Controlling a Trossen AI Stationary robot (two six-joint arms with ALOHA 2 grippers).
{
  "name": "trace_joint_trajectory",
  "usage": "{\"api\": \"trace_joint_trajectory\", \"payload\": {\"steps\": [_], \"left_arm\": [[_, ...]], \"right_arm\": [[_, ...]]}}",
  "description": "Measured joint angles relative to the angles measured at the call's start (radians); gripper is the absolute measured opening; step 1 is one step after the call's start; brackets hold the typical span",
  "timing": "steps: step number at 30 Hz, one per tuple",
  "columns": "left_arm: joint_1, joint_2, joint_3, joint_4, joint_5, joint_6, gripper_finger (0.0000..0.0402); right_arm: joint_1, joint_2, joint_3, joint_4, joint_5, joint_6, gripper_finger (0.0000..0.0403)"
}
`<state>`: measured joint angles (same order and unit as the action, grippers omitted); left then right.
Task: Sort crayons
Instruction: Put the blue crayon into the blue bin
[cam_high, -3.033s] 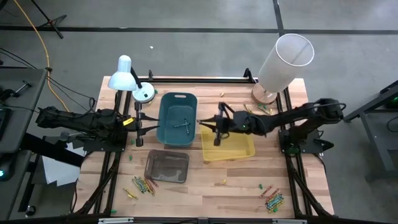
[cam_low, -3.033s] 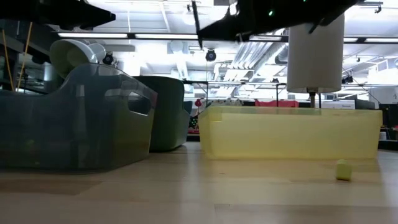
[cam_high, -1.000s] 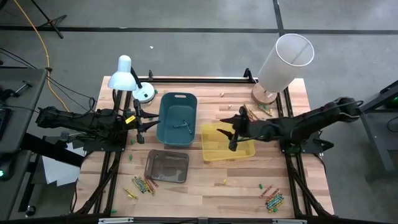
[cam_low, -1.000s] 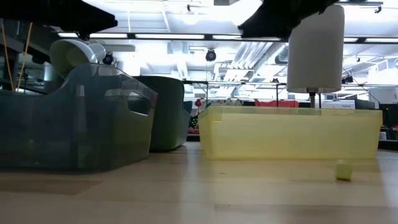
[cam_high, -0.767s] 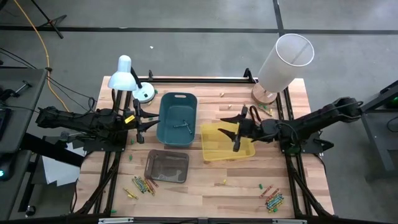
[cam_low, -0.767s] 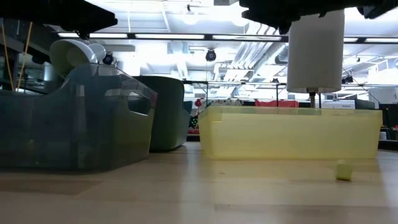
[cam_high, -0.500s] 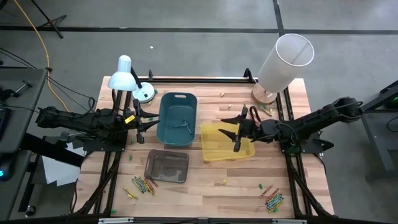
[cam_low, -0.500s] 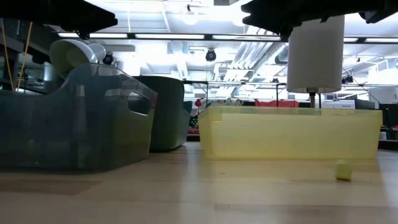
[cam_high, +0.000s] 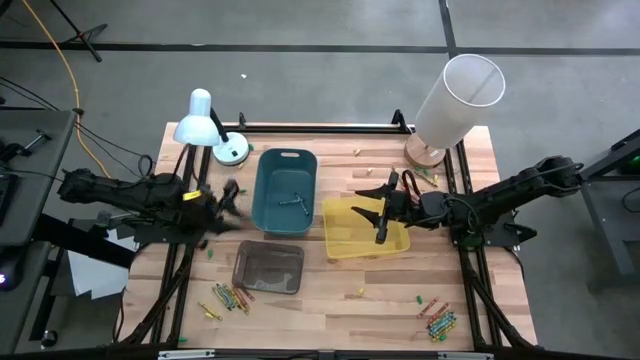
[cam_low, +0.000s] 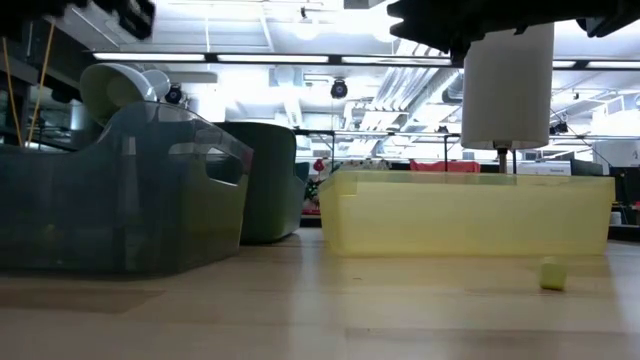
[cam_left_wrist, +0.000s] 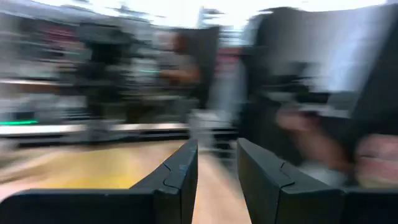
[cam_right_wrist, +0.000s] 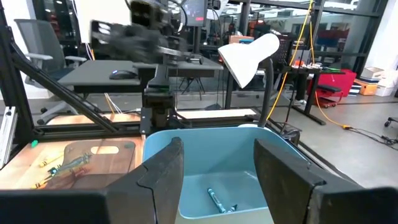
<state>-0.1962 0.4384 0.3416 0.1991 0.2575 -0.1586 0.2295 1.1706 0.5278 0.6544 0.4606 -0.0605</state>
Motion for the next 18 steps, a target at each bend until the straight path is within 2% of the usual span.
{"api": "trace_joint_trajectory", "payload": {"steps": [1,3,7,9,13,15,18], "left_arm": [[-0.031,0.016,0.012,0.006,0.044,-0.026,0.0099],[-0.117,0.060,0.035,0.018,0.052,-0.078,0.0099],[-0.330,0.199,0.120,-0.063,-0.125,-0.130,0.0099],[-0.440,0.291,0.197,-0.195,-0.244,-0.160,0.0099],[-0.626,0.504,0.402,-0.576,-0.443,-0.312,0.0099],[-0.697,0.620,0.512,-0.783,-0.487,-0.410,0.0099],[-0.779,0.790,0.665,-1.041,-0.491,-0.521,0.0099]], "right_arm": [[0.000,0.000,0.000,0.000,0.000,0.000,0.0188],[0.000,0.000,0.000,-0.001,0.000,0.000,0.0188],[0.000,0.000,0.000,-0.001,0.000,0.000,0.0188],[0.000,0.000,0.000,-0.001,0.000,0.001,0.0188],[0.000,0.000,0.000,-0.003,0.000,0.030,0.0188],[0.000,0.000,0.001,-0.008,-0.001,0.035,0.0188],[0.000,0.000,0.001,-0.013,0.000,0.035,0.0188]]}}
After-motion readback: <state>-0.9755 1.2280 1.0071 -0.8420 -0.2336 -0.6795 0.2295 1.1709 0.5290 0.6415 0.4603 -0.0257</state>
